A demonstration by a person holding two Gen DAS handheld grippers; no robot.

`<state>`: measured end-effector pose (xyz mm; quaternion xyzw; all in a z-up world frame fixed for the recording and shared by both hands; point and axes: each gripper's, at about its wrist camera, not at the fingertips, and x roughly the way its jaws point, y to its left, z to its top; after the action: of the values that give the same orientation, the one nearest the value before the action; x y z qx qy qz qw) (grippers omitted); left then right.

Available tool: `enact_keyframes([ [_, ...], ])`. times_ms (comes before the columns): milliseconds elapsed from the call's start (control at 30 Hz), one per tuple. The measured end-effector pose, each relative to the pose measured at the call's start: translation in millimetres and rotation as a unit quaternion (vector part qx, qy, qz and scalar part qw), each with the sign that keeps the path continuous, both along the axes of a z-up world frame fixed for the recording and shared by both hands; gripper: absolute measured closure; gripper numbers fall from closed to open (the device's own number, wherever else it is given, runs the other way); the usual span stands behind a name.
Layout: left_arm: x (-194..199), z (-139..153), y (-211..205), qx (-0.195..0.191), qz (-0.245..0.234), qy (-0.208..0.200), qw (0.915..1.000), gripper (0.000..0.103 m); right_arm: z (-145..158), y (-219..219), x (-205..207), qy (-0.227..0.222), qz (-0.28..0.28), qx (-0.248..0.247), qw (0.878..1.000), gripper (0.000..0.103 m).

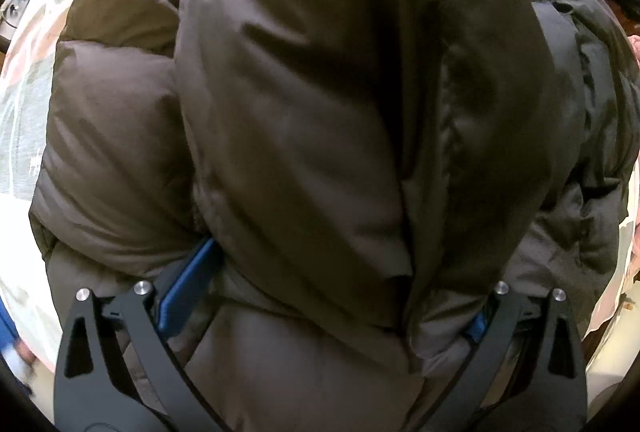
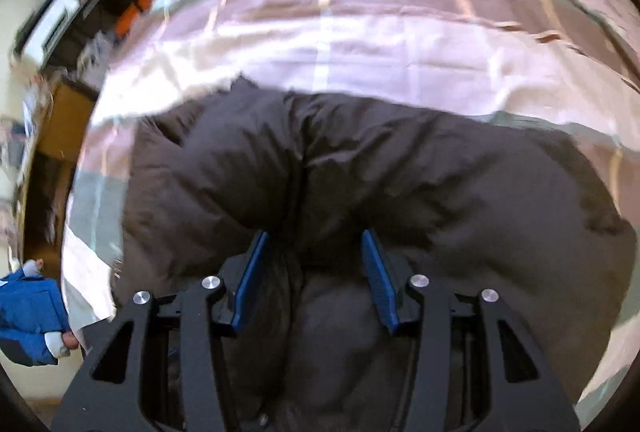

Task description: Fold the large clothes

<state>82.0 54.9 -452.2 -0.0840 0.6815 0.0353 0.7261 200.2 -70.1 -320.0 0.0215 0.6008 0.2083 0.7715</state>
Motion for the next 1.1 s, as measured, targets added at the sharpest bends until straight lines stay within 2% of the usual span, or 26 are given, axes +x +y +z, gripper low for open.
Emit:
enact_keyframes([
  [100,-2.4,0.2,-4.5,0.002,0.003,0.000,1.0000,0.002,-3.4,-27.0,-16.3,0.010,-0.046,-0.019,0.999,0.053],
  [167,-5.8,1.6,-5.9,0.003,0.003,0.001,1.0000,0.002,-33.9,-39.4,-20.1,0.044,-0.066,-0.043,0.996,0.053],
  [267,-6.6,1.5,-8.7,0.004,-0.001,0.005,1.0000,0.002,-67.0,-36.5,-17.5,0.046,-0.051,-0.070,0.995,0.053],
  [333,-4.9,1.0,-9.8,0.005,-0.001,0.007,1.0000,0.002,-72.4,-29.5,-10.7,0.052,-0.043,-0.082,0.994,0.052],
  [400,-2.7,-0.3,-11.8,0.008,-0.001,0.010,0.9999,0.002,-60.9,-30.1,-7.5,0.064,-0.049,-0.076,0.994,0.052],
  [467,0.4,-0.5,-16.0,0.012,-0.001,0.009,0.9999,0.002,-40.1,-37.6,-12.1,0.051,-0.058,-0.046,0.996,0.052],
  [567,0.5,-2.8,-18.2,0.014,0.002,0.009,0.9999,0.002,-15.1,-53.7,-29.0,0.031,-0.073,-0.036,0.996,0.052],
  [667,3.8,-3.4,-20.1,0.016,0.004,0.011,0.9998,0.002,-36.5,-65.7,-39.8,0.061,-0.077,-0.055,0.994,0.052],
  [733,5.5,-3.8,-21.6,0.019,0.003,0.013,0.9997,0.002,-57.2,-67.6,-41.5,0.059,-0.069,-0.062,0.994,0.052],
  [833,6.7,-2.6,-23.1,0.022,0.003,0.016,0.9996,0.002,-64.4,-57.4,-38.2,0.058,-0.048,-0.082,0.994,0.052],
  [867,9.2,3.6,-24.0,0.022,0.004,0.017,0.9996,0.002,-59.8,-57.4,-37.1,0.060,-0.051,-0.078,0.994,0.052],
  [933,7.3,18.5,-24.2,0.019,0.001,0.007,0.9998,0.002,-38.9,-66.4,-40.0,0.052,-0.067,-0.030,0.996,0.052],
  [1000,3.0,42.0,-25.1,0.025,-0.009,-0.013,0.9996,0.002,-14.8,-76.5,-51.9,0.026,-0.072,0.006,0.997,0.052],
  [1100,0.2,72.2,-25.8,0.039,-0.013,-0.044,0.9982,0.002,-16.2,-78.6,-65.8,0.038,-0.061,0.000,0.997,0.050],
])
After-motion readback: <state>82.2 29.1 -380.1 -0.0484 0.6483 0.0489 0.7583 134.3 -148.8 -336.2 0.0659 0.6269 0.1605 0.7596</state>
